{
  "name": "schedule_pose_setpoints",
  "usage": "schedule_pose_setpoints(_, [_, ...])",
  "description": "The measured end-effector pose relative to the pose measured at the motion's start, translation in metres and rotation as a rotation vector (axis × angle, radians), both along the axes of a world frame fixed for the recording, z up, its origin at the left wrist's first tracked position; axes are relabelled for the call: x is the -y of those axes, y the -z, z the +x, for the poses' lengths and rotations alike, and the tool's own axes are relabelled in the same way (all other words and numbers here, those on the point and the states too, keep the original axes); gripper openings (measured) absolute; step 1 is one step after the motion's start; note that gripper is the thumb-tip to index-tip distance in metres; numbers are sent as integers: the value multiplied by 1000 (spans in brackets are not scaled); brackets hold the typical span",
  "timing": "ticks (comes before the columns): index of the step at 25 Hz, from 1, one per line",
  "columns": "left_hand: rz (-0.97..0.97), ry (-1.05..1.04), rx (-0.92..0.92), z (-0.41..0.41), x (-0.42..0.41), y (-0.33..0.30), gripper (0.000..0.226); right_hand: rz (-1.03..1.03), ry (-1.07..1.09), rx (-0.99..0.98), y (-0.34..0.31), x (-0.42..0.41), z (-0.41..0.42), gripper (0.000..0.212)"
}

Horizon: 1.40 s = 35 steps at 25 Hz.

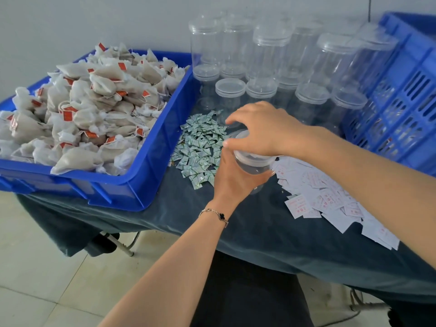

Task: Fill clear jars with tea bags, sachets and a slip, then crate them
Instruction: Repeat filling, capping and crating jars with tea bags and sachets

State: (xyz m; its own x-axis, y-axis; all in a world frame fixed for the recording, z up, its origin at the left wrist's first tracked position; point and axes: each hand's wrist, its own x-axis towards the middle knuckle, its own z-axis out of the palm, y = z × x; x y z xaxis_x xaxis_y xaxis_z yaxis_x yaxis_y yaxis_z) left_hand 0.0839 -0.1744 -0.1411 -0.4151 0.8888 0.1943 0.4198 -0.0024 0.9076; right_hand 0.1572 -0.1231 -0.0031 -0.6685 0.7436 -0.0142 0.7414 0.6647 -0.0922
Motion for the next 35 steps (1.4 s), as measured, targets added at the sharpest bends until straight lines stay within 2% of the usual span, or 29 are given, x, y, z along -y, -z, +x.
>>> schedule_pose_setpoints(3, [-6,3,-3,-1,0,0,90,217,157,225,7,10,-7,72])
schedule_pose_setpoints(4, [-13,5,-5,-1,0,-1,88,186,167,291,8,10,-7,70])
schedule_pose_setpoints(6, [-39,5,-5,-1,0,-4,91,-30,78,308,2,5,-3,53])
schedule_pose_setpoints(8, [-33,5,5,-1,0,-4,95,-242,-97,250,-9,-3,1,51])
schedule_pose_setpoints(9, [-27,12,11,-1,-1,-3,95,-265,-130,178,-11,-4,1,51])
schedule_pose_setpoints(11, [-34,16,20,-1,-2,-2,94,-156,-50,53,-9,-2,0,56])
schedule_pose_setpoints(14, [-40,0,15,0,-2,-1,94,83,152,260,4,4,-1,78])
schedule_pose_setpoints(16, [-41,8,31,0,0,-2,90,30,175,328,0,4,1,73])
schedule_pose_setpoints(18, [-55,13,42,-1,2,-4,88,-94,116,208,-21,-6,1,61])
schedule_pose_setpoints(22, [-40,4,42,-2,1,0,90,-90,80,-247,-68,-34,14,78])
schedule_pose_setpoints(23, [-40,4,30,-1,1,1,89,-84,106,-274,-68,-39,23,83])
schedule_pose_setpoints(25, [-45,3,12,-2,1,2,88,-116,224,-169,-45,-47,43,83])
schedule_pose_setpoints(27, [-60,-4,6,-2,1,2,87,-285,396,-44,-9,-49,61,74])
schedule_pose_setpoints(28, [-65,-6,0,-2,1,0,87,-425,469,-73,4,-50,66,67])
schedule_pose_setpoints(30, [-70,-3,-10,-1,2,-1,86,-619,553,-288,20,-59,74,54])
schedule_pose_setpoints(33, [-69,10,-4,-1,4,-2,87,-453,599,-436,30,-65,76,56])
schedule_pose_setpoints(35, [-76,22,12,-1,3,-6,87,-422,571,-339,40,-59,72,68])
